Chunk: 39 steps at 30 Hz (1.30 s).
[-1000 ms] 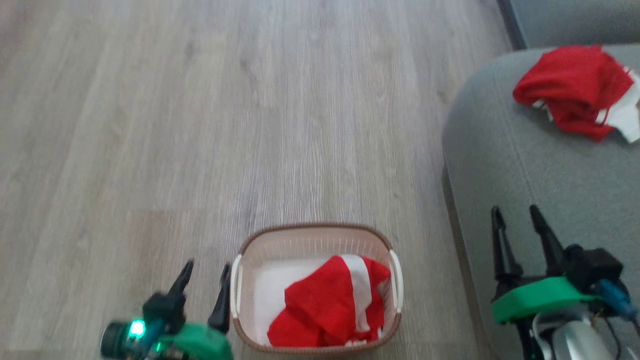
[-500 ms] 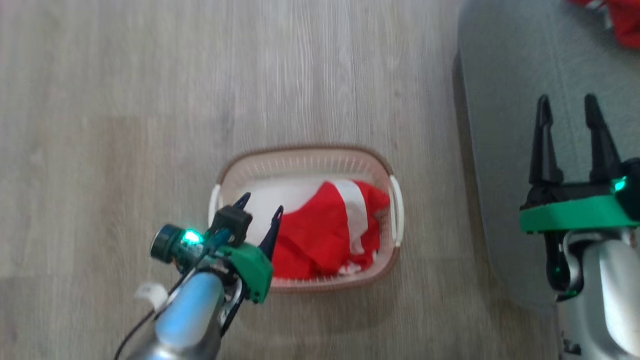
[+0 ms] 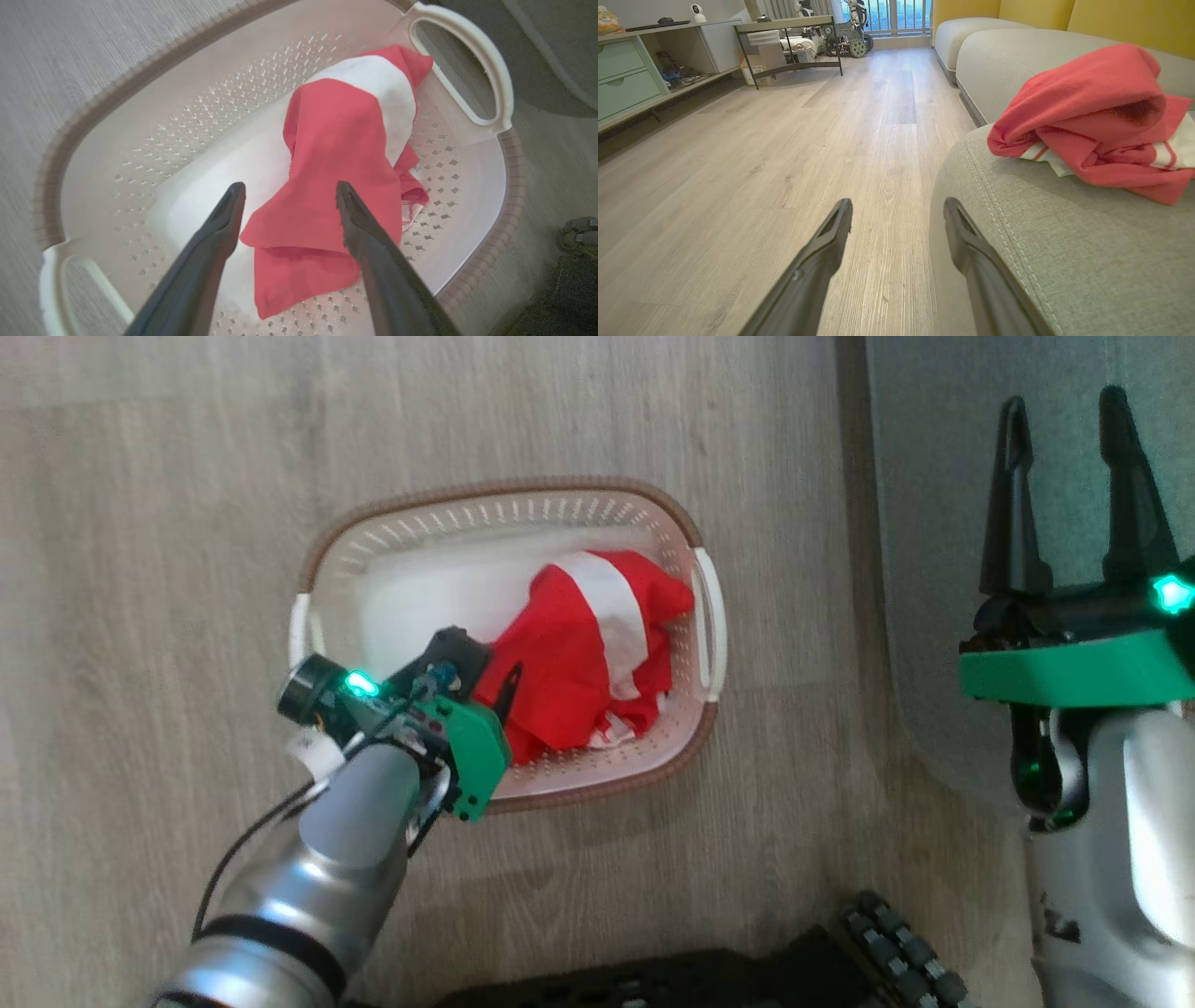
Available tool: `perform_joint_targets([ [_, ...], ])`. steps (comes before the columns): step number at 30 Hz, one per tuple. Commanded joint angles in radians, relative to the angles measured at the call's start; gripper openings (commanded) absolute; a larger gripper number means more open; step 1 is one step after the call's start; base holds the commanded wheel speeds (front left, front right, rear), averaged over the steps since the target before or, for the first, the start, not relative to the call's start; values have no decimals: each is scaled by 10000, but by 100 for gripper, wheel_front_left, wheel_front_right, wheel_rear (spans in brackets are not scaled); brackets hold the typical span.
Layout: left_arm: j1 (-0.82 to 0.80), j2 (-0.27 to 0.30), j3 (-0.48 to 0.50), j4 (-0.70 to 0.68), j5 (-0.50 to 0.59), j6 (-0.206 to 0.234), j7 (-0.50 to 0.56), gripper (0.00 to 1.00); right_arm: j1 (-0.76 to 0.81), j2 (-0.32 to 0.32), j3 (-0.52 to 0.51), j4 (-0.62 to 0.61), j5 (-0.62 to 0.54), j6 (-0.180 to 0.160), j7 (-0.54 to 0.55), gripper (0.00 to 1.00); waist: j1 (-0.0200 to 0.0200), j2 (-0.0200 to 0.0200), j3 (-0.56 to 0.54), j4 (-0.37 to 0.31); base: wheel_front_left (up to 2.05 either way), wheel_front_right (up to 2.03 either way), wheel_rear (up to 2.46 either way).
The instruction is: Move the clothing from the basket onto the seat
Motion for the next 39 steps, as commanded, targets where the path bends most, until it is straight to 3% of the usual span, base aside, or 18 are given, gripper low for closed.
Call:
perform_joint_targets([
  [1,-221,81,32,168,-165,124,140,100,-77,-5,298,-407,130,-4,-67,100,-2,0,609,-390,0,0,0],
  [11,-1029,80,-391,1019,-575,82,500,100,-368,-5,560,-439,327,-4,-67,100,-2,0,1121,-643,0,0,0],
  [12,-1048,80,-419,1066,-650,50,498,89,-389,-5,580,-425,347,-4,-67,100,-2,0,1137,-665,0,0,0],
  [13,-1063,80,-459,1101,-714,29,483,57,-409,-5,595,-412,364,-4,-67,100,-2,0,1145,-683,0,0,0],
  [14,-1066,80,-505,1107,-783,14,464,38,-426,-5,600,-395,377,-4,-67,100,-2,0,1144,-697,0,0,0],
  [15,-1060,80,-558,1088,-856,-6,430,0,-443,-5,597,-374,386,-4,-67,100,-2,0,1136,-705,0,0,0],
  [27,-613,80,-1326,457,-1917,-123,-318,0,-283,-5,382,240,208,-4,-67,100,-2,0,-92,-387,0,0,0],
  [39,-184,80,-2171,-540,-3041,-30,-767,0,879,-5,79,1393,-151,-4,-67,100,-2,0,-3732,543,0,0,0],
])
